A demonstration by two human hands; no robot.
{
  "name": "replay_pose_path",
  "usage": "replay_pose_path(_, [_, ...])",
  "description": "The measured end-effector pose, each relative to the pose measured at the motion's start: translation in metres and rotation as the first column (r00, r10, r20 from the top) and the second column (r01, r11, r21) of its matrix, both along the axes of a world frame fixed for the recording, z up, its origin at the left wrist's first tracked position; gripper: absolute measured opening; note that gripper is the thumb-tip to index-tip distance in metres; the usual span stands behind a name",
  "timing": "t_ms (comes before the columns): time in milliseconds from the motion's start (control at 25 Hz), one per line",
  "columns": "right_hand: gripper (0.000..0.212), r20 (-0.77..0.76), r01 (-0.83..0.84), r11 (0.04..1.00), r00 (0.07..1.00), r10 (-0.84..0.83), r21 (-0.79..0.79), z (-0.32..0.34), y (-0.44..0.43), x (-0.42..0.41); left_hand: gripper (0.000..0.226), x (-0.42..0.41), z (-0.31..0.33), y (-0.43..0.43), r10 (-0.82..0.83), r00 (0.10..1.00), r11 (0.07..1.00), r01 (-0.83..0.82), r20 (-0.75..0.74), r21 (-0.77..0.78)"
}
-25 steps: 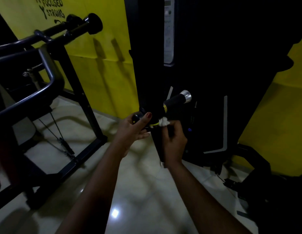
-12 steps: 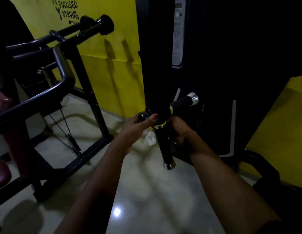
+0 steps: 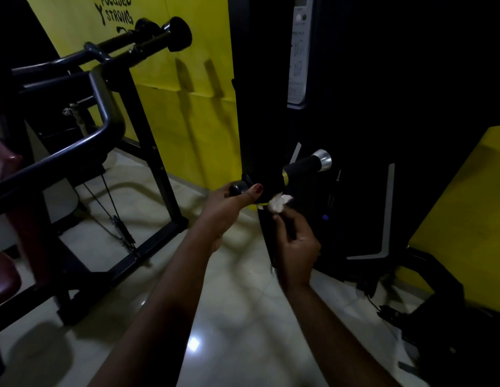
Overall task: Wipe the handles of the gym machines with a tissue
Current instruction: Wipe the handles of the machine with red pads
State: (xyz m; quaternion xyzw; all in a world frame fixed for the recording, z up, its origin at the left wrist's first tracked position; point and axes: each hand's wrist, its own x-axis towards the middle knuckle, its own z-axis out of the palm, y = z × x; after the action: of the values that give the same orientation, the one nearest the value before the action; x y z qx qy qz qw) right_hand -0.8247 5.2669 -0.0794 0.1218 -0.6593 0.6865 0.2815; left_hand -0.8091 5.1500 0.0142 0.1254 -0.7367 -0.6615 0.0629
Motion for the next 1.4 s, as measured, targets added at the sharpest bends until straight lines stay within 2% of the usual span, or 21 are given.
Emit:
replay_pose_path(80, [0.017, -0.286, 0.17, 0.956, 0.953, -0.098, 0.239, -0.005, -0.001, 0.002, 0.017, 0.001, 0.002, -0.001, -0.001, 1.0, 1.0, 0.001, 0.015, -0.003])
replay_pose_path(160, [0.017, -0.478, 0.284, 0.854, 0.877, -0.048, 0.436, -0.008, 0.001, -0.007, 0.009, 0.001, 0.004, -0.001, -0.01, 1.0, 1.0, 0.011, 0.023, -0.022])
replay_pose_path(200, [0.016, -0.516, 0.3, 0.809, 0.857, 0.005, 0.506, -0.009, 0.0, -0.01, 0.008, 0.001, 0.004, -0.001, -0.017, 1.0, 0.999, 0.018, 0.022, -0.028])
replay_pose_path(240, [0.02, -0.482, 0.261, 0.783, 0.875, 0.055, 0.564, -0.008, -0.003, -0.011, 0.008, 0.001, 0.005, -0.001, -0.02, 1.0, 1.0, 0.021, 0.022, -0.024])
replay_pose_path(320, [0.034, -0.235, 0.091, 0.751, 0.968, 0.087, 0.654, -0.001, -0.015, -0.009, 0.007, 0.002, 0.006, 0.0, -0.017, 0.999, 1.0, 0.017, 0.03, -0.008])
replay_pose_path(360, [0.039, -0.166, 0.051, 0.753, 0.983, 0.078, 0.656, 0.003, -0.02, -0.007, 0.008, 0.001, 0.006, 0.0, -0.018, 0.999, 1.0, 0.018, 0.032, 0.0])
replay_pose_path(400, [0.037, -0.189, 0.085, 0.755, 0.981, 0.052, 0.65, 0.003, -0.022, -0.005, 0.009, 0.002, 0.007, 0.0, -0.021, 0.999, 1.0, 0.02, 0.032, 0.004])
replay_pose_path(440, [0.032, -0.281, 0.172, 0.73, 0.959, 0.03, 0.662, -0.004, -0.021, -0.004, 0.01, 0.002, 0.007, 0.0, -0.023, 0.999, 1.0, 0.023, 0.031, 0.002])
replay_pose_path(520, [0.023, -0.511, 0.319, 0.716, 0.858, 0.06, 0.621, -0.011, -0.007, -0.005, 0.011, 0.003, 0.005, 0.0, -0.013, 0.999, 1.0, 0.013, 0.031, -0.005])
replay_pose_path(560, [0.021, -0.559, 0.373, 0.703, 0.828, 0.042, 0.606, -0.01, -0.002, -0.006, 0.014, 0.003, 0.005, 0.0, -0.005, 0.999, 1.0, 0.005, 0.034, -0.007])
replay_pose_path(680, [0.022, -0.577, 0.438, 0.708, 0.815, -0.052, 0.554, 0.001, -0.004, -0.007, 0.021, 0.001, 0.003, -0.001, 0.007, 0.999, 1.0, -0.007, 0.051, 0.001])
replay_pose_path(800, [0.026, -0.598, 0.421, 0.721, 0.802, -0.011, 0.551, -0.018, -0.001, -0.006, 0.021, 0.002, 0.003, -0.001, 0.001, 0.998, 1.0, -0.001, 0.055, 0.008])
replay_pose_path(920, [0.026, -0.531, 0.334, 0.741, 0.846, 0.036, 0.583, -0.038, 0.015, 0.002, 0.033, 0.003, 0.001, 0.0, 0.002, 0.999, 1.0, -0.002, 0.048, 0.003])
replay_pose_path(1040, [0.02, -0.582, 0.406, 0.689, 0.813, 0.027, 0.6, -0.021, 0.013, -0.001, 0.036, 0.003, 0.001, 0.001, -0.001, 0.998, 1.0, 0.0, 0.055, 0.02])
replay_pose_path(1120, [0.024, -0.604, 0.464, 0.651, 0.797, -0.011, 0.601, -0.005, 0.002, -0.009, 0.037, 0.003, 0.001, 0.002, 0.002, 0.998, 1.0, -0.004, 0.061, 0.03])
replay_pose_path(1240, [0.027, -0.634, 0.519, 0.589, 0.774, -0.015, 0.62, -0.018, -0.002, -0.007, 0.037, 0.003, 0.002, 0.001, 0.0, 0.998, 1.0, -0.001, 0.07, 0.018])
replay_pose_path(1320, [0.029, -0.615, 0.504, 0.544, 0.788, 0.029, 0.671, -0.041, 0.009, 0.0, 0.04, 0.004, 0.001, 0.0, -0.006, 0.998, 1.0, 0.005, 0.07, 0.011])
replay_pose_path(1400, [0.024, -0.575, 0.457, 0.558, 0.817, 0.043, 0.692, -0.045, 0.022, 0.004, 0.043, 0.004, 0.0, 0.0, -0.004, 0.998, 1.0, 0.003, 0.063, 0.013])
